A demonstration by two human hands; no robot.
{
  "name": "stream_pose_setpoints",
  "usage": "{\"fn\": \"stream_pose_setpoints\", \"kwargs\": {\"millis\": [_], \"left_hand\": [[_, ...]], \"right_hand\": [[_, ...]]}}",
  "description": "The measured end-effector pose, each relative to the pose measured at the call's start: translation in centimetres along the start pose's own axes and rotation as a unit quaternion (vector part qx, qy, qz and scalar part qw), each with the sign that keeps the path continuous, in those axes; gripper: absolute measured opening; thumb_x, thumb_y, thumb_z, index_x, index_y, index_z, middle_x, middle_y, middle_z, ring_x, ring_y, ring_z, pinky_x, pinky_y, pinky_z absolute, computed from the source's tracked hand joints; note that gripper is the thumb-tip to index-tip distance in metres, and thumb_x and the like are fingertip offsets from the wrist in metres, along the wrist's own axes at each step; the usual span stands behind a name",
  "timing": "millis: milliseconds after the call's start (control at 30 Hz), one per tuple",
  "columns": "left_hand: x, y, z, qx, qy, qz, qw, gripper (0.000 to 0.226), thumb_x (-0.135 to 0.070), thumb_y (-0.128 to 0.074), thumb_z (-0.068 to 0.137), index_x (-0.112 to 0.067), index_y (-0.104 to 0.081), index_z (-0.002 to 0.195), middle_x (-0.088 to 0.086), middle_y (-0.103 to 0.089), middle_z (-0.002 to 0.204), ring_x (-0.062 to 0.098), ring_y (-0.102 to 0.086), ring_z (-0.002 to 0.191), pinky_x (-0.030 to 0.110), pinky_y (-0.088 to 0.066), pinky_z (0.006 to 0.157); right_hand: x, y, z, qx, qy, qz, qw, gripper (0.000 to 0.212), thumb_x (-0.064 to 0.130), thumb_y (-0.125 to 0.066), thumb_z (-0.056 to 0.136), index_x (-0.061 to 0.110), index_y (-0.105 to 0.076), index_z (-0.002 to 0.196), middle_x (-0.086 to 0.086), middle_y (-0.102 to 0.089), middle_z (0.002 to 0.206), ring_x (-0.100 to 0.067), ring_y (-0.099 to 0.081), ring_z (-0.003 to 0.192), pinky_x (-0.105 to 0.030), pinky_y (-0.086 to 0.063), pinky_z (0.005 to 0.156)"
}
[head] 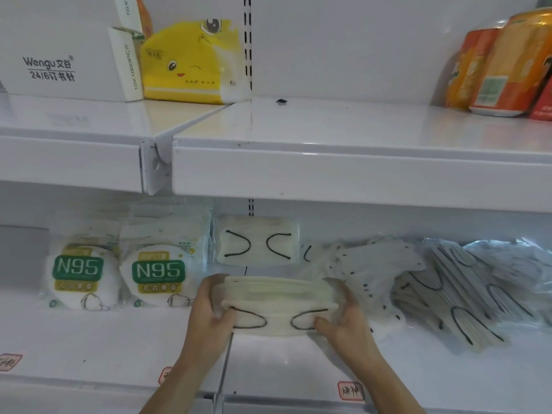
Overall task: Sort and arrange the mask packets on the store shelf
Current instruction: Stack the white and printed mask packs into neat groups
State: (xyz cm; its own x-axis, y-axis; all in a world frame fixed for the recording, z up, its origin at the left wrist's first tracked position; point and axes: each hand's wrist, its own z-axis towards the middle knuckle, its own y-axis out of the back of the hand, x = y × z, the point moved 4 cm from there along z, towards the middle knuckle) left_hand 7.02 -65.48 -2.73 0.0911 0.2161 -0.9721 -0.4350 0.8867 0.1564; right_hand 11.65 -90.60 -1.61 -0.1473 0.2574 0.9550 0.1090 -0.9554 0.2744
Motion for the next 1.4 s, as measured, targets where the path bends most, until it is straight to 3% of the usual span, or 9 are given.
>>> {"fn": "stream_pose_setpoints", "kwargs": {"millis": [100,200,333,633,767,867,967,1167,1400], "left_hand": [[0.9,-0.2,-0.2,0.001,0.025,0.004,1.000,0.063,0.022,-0.053,0.077,-0.027,-0.056,0.118,-0.008,-0.057,0.078,0.010,-0.056,0.068,0.024,-0.046,0.065],[-0.2,-1.0,-0.4,-0.007,-0.005,0.007,1.000,0.054,0.027,-0.049,0.077,-0.013,-0.055,0.112,0.002,-0.062,0.087,0.001,-0.062,0.071,0.017,-0.048,0.066],[-1.2,-0.8,-0.3,-0.032,-0.016,-0.038,0.999,0.055,0.031,-0.049,0.078,-0.007,-0.055,0.117,0.003,-0.066,0.103,0.001,-0.066,0.087,0.010,-0.052,0.073],[0.4,-0.7,-0.4,-0.061,0.009,0.002,0.998,0.057,0.022,-0.051,0.082,-0.023,-0.054,0.116,-0.002,-0.067,0.100,0.009,-0.065,0.086,0.011,-0.051,0.067],[1.0,-0.6,-0.1,-0.057,0.011,0.019,0.998,0.054,0.020,-0.051,0.081,-0.025,-0.056,0.111,-0.001,-0.066,0.089,0.009,-0.062,0.075,0.014,-0.048,0.063],[0.6,-0.6,0.7,-0.059,0.001,0.011,0.998,0.051,0.019,-0.053,0.082,-0.024,-0.058,0.109,-0.005,-0.066,0.091,0.011,-0.064,0.086,0.020,-0.048,0.074],[0.6,-0.6,2.0,-0.081,0.010,0.002,0.997,0.053,0.020,-0.054,0.082,-0.018,-0.057,0.118,0.011,-0.055,0.087,0.020,-0.055,0.082,0.025,-0.048,0.081],[1.7,-1.8,0.6,-0.074,-0.001,0.059,0.996,0.054,0.007,-0.062,0.083,-0.030,-0.053,0.121,-0.006,-0.063,0.109,0.011,-0.061,0.102,0.026,-0.047,0.083],[3.3,-3.6,3.3,0.002,-0.141,0.363,0.921,0.024,-0.020,-0.053,0.069,-0.018,-0.063,0.092,-0.006,-0.058,0.089,0.020,-0.058,0.079,0.034,-0.048,0.060]], "right_hand": [[-0.9,0.3,-0.3,-0.019,-0.016,0.006,1.000,0.059,-0.020,-0.063,0.078,0.033,-0.051,0.098,0.011,-0.069,0.078,0.009,-0.067,0.076,-0.008,-0.050,0.064],[-1.2,-0.9,-0.3,-0.019,-0.016,-0.014,1.000,0.061,-0.016,-0.058,0.078,0.029,-0.053,0.119,-0.015,-0.071,0.081,-0.026,-0.071,0.078,-0.043,-0.060,0.074],[-0.2,-1.2,0.1,-0.035,-0.009,-0.003,0.999,0.062,-0.017,-0.058,0.081,0.034,-0.045,0.114,0.017,-0.060,0.095,0.019,-0.059,0.081,-0.003,-0.045,0.070],[-1.2,-1.7,0.0,0.001,-0.027,0.024,0.999,0.064,-0.013,-0.065,0.085,0.030,-0.038,0.123,0.019,-0.059,0.113,0.024,-0.057,0.095,0.000,-0.043,0.079],[-1.4,-1.8,-0.2,0.011,-0.024,0.031,0.999,0.055,-0.013,-0.067,0.086,0.021,-0.053,0.127,0.003,-0.073,0.117,-0.010,-0.066,0.117,-0.033,-0.051,0.105],[-1.2,-1.5,1.2,-0.007,-0.025,-0.002,1.000,0.049,0.004,-0.074,0.090,0.024,-0.053,0.129,0.010,-0.068,0.121,0.003,-0.059,0.118,-0.017,-0.044,0.102],[-0.5,-0.6,4.2,-0.031,-0.039,-0.015,0.999,0.075,0.020,-0.080,0.086,0.011,-0.040,0.149,-0.003,-0.056,0.142,-0.018,-0.051,0.133,-0.042,-0.040,0.114],[0.5,-0.8,10.4,-0.027,-0.018,-0.030,0.999,0.024,0.002,-0.075,0.087,0.014,-0.059,0.100,0.000,-0.066,0.088,0.001,-0.067,0.082,-0.021,-0.050,0.070],[-0.3,-4.8,13.6,0.002,-0.051,-0.045,0.998,0.041,0.004,-0.071,0.090,0.014,-0.051,0.124,0.008,-0.055,0.093,-0.003,-0.055,0.083,-0.016,-0.042,0.066]]}}
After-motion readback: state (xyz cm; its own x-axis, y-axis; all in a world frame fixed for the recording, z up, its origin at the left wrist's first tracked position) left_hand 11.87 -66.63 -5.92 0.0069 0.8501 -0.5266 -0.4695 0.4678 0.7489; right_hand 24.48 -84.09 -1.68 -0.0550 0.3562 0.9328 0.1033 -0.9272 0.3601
